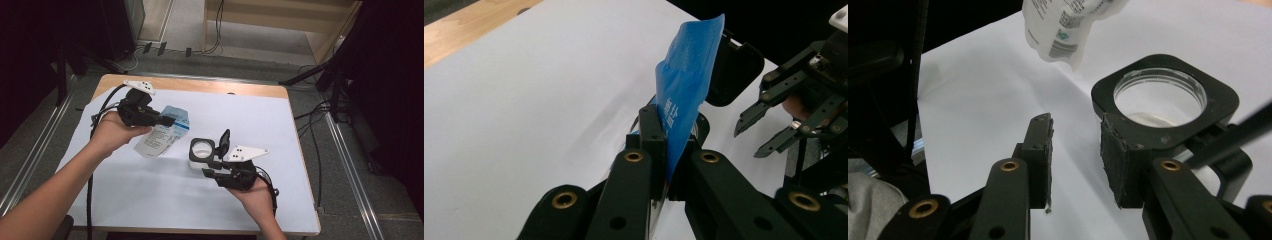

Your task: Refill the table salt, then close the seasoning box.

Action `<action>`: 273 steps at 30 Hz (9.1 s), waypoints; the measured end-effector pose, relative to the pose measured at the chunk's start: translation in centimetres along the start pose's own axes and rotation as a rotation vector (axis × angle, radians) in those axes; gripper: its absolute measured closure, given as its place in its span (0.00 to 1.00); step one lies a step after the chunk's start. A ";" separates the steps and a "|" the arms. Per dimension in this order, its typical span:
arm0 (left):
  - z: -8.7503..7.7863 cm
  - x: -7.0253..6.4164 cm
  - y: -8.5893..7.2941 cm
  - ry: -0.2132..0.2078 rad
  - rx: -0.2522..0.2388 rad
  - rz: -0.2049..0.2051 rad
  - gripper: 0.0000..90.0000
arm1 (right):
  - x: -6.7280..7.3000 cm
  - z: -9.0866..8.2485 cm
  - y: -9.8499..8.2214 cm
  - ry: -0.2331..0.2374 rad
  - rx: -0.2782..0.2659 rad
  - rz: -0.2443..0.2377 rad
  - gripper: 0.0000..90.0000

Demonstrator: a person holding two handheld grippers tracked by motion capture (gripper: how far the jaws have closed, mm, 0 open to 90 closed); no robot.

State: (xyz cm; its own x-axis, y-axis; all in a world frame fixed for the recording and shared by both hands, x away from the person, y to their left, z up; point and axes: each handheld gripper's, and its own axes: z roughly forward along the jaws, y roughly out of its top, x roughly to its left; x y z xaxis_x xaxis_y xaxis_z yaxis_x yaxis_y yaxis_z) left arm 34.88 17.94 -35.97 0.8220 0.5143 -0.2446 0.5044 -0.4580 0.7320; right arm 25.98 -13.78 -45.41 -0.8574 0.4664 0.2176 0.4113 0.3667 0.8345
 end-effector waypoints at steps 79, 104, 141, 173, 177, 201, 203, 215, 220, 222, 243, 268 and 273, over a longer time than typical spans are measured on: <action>-3.8 11.4 -4.2 0.167 -0.065 -0.192 1.00 | -3.5 -3.3 -3.4 -0.097 0.009 0.041 0.66; -4.5 11.9 -7.0 0.174 -0.066 -0.232 0.83 | -3.9 -3.1 -3.3 -0.109 0.005 0.045 0.63; -8.6 7.7 -11.3 0.265 -0.026 -0.207 0.51 | -6.2 -4.7 -1.9 -0.174 -0.027 0.109 0.74; -3.0 3.1 -11.9 0.143 -0.035 -0.138 0.48 | -8.5 -3.2 1.8 -0.120 -0.005 0.151 1.00; -2.3 2.8 -12.3 0.142 -0.046 -0.147 0.48 | -8.3 -3.3 2.4 -0.113 -0.017 0.140 1.00; -0.5 2.2 -13.0 0.109 -0.041 -0.122 0.49 | -6.8 -3.5 3.1 -0.084 -0.059 0.099 1.00; -0.5 2.2 -13.1 0.109 -0.036 -0.120 0.49 | -6.7 -3.4 3.2 -0.080 -0.060 0.096 1.00; -1.2 2.4 -13.9 0.120 -0.042 -0.136 0.49 | -6.4 -2.0 3.6 -0.058 -0.038 0.071 1.00; -1.3 2.4 -14.1 0.121 -0.049 -0.144 0.49 | -6.4 -1.8 3.7 -0.054 -0.037 0.074 1.00; -1.3 2.4 -14.1 0.123 -0.046 -0.144 0.49 | -6.4 -1.7 3.7 -0.055 -0.036 0.070 1.00; -1.2 2.6 -14.2 0.122 -0.041 -0.143 0.49 | -6.6 0.4 3.5 -0.048 -0.001 0.080 1.00; -0.9 2.5 -14.4 0.116 -0.031 -0.139 0.49 | -6.4 2.1 3.4 -0.029 0.028 0.061 0.90; -0.9 2.3 -14.3 0.105 -0.039 -0.137 0.49 | -6.7 1.0 3.5 -0.053 -0.003 0.039 0.73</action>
State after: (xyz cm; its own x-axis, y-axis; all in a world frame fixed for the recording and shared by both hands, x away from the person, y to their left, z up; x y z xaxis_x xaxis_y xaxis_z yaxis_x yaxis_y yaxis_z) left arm 29.32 26.36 -46.42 0.7127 0.6442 -0.2776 0.5977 -0.3504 0.7211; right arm 33.45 -14.81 -44.48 -0.8230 0.5223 0.2231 0.4433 0.3452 0.8273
